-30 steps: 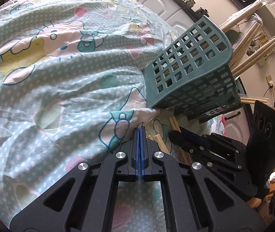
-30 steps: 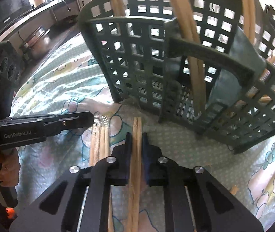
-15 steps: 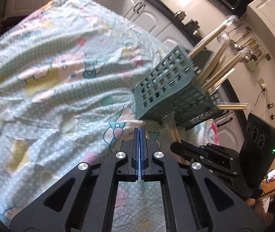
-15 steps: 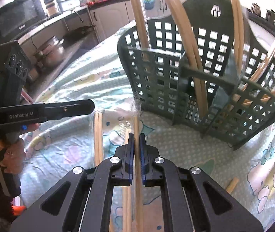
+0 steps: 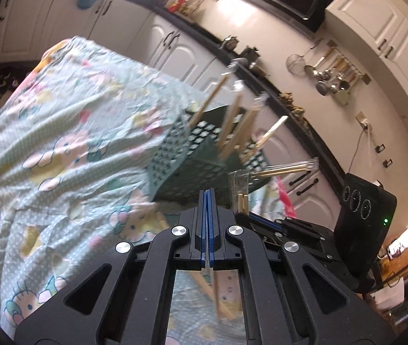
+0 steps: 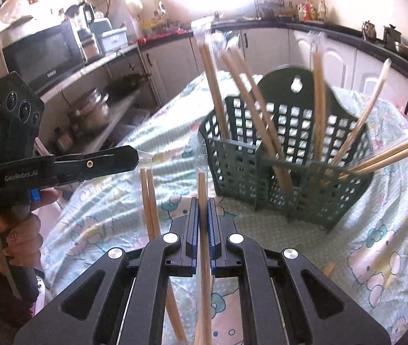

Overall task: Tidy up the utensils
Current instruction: 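Lift the held chopsticks with both tools and carry them above the caddy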

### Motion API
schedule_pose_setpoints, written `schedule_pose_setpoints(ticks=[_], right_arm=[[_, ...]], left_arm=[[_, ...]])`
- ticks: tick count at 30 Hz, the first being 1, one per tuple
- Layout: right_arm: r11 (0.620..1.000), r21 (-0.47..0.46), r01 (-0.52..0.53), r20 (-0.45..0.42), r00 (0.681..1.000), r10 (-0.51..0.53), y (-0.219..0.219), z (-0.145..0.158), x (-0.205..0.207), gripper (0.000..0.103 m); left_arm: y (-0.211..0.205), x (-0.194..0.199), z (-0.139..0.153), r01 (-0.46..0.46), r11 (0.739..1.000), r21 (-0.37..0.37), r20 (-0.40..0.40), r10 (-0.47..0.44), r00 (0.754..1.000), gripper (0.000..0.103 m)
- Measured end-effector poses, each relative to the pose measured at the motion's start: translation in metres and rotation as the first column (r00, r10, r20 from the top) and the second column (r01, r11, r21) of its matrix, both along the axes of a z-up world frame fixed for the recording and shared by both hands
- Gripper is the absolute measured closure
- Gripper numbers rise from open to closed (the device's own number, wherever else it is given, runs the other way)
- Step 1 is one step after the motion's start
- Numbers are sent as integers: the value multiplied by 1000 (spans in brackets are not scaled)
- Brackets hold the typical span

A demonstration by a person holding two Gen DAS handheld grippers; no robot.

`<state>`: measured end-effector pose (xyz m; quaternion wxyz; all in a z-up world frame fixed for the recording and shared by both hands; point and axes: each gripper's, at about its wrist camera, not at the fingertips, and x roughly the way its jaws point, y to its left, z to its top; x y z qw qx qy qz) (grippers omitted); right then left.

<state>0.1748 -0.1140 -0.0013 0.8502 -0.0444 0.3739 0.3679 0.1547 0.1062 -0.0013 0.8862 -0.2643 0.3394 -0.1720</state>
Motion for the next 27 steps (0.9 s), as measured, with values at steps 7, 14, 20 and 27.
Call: schedule_pose_setpoints(ticks=[7, 14, 20, 27], right_arm=[[998, 53, 22, 71, 997, -26, -20, 29, -9, 97], [994, 89, 58, 126, 990, -69, -31, 48, -15, 97], [989, 120, 89, 163, 981, -108, -44, 62, -16, 97], [982, 152, 110, 197, 970, -139, -55, 72, -18, 97]], left_arm=[[-21, -8, 30, 36, 999, 27, 61, -38, 997, 103], [-41, -8, 53, 67, 996, 54, 102, -72, 992, 103], [-51, -7, 78, 79, 994, 81, 150, -90, 985, 103], [-57, 0, 106, 71, 992, 101, 200, -90, 976, 103]])
